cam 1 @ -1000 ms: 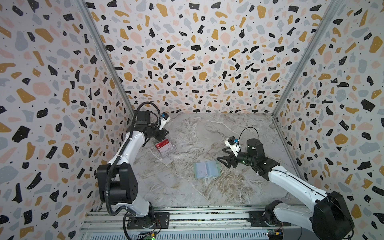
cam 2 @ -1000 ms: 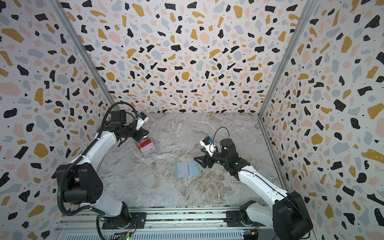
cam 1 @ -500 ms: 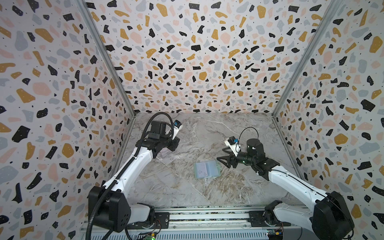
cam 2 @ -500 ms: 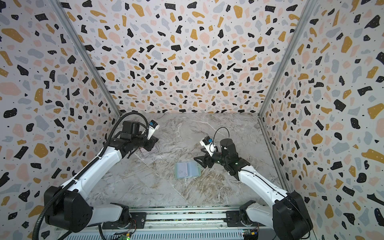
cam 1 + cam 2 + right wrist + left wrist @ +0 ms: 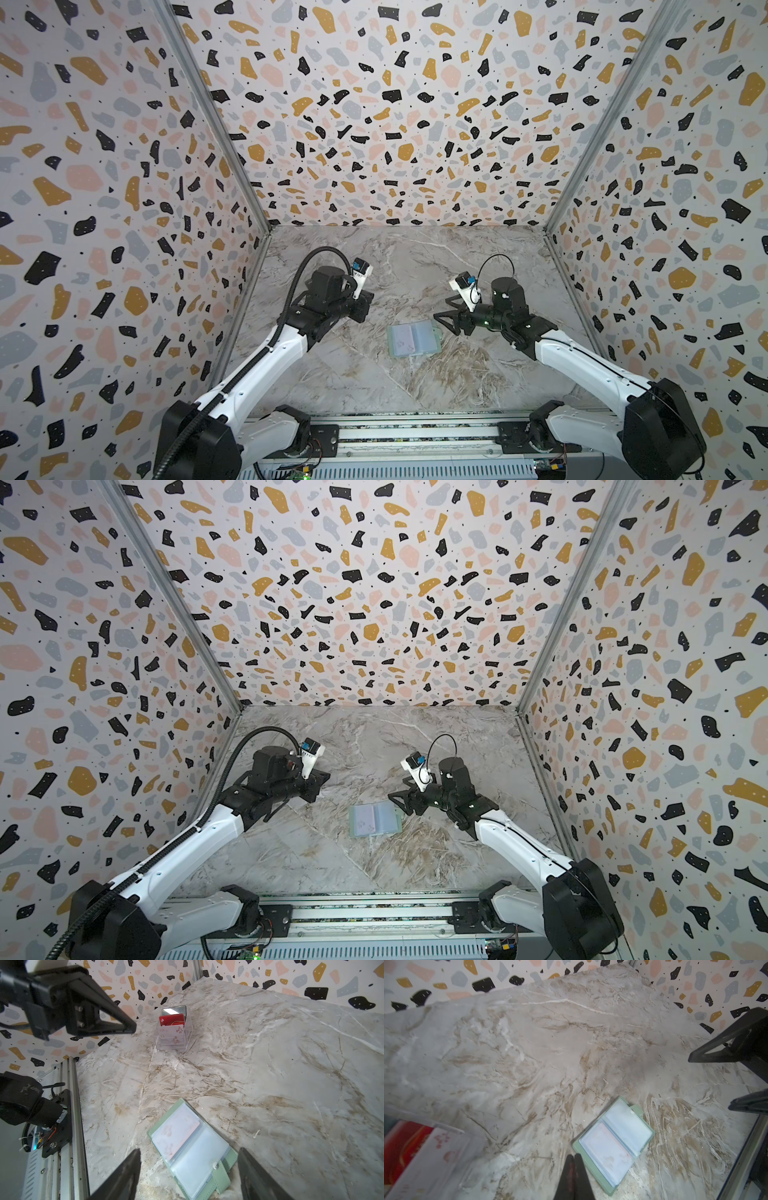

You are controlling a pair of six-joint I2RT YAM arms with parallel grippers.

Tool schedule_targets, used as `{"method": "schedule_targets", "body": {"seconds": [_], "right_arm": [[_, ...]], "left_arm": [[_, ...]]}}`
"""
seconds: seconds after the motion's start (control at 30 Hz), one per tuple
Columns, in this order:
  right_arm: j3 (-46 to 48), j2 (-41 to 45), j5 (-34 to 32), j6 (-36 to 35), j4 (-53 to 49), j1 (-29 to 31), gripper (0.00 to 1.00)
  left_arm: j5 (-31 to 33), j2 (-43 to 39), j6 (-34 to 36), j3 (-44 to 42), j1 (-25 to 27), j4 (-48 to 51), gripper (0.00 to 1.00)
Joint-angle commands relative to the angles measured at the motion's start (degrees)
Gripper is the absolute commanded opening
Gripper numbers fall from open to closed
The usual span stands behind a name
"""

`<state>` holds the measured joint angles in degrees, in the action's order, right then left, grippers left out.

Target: Take the credit cards out of the card holder

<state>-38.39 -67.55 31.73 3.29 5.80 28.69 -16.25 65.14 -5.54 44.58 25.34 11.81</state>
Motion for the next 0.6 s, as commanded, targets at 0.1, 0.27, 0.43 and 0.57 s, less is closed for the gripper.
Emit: {"method": "schedule_targets", "body": {"seconds": [0.1,0.27,0.43,0.57], "right_arm": [[-2.4,-2.5,-3.9,2.2,-4.3,2.5,0.73],[-2.7,-5.3,-5.3,3.5,-4.8,5.0,0.72],[-3.4,-7.9,-8.4,4.5,-3.9,8.5,0.72],[-4.4,-10.0,-11.1,5.3,-3.3,10.1,0.71]], "left_arm": [[2.7,0.9,-8.7,-5.5,5.6,-6.2,0.0],[3.7,2.7,-11.8,-9.5,9.2,-10.9,0.0],[2.6,5.8,-13.7,-11.8,12.0,-15.3,0.0],[4.0,8.2,-14.1,-12.1,13.9,-15.3,0.0]]}}
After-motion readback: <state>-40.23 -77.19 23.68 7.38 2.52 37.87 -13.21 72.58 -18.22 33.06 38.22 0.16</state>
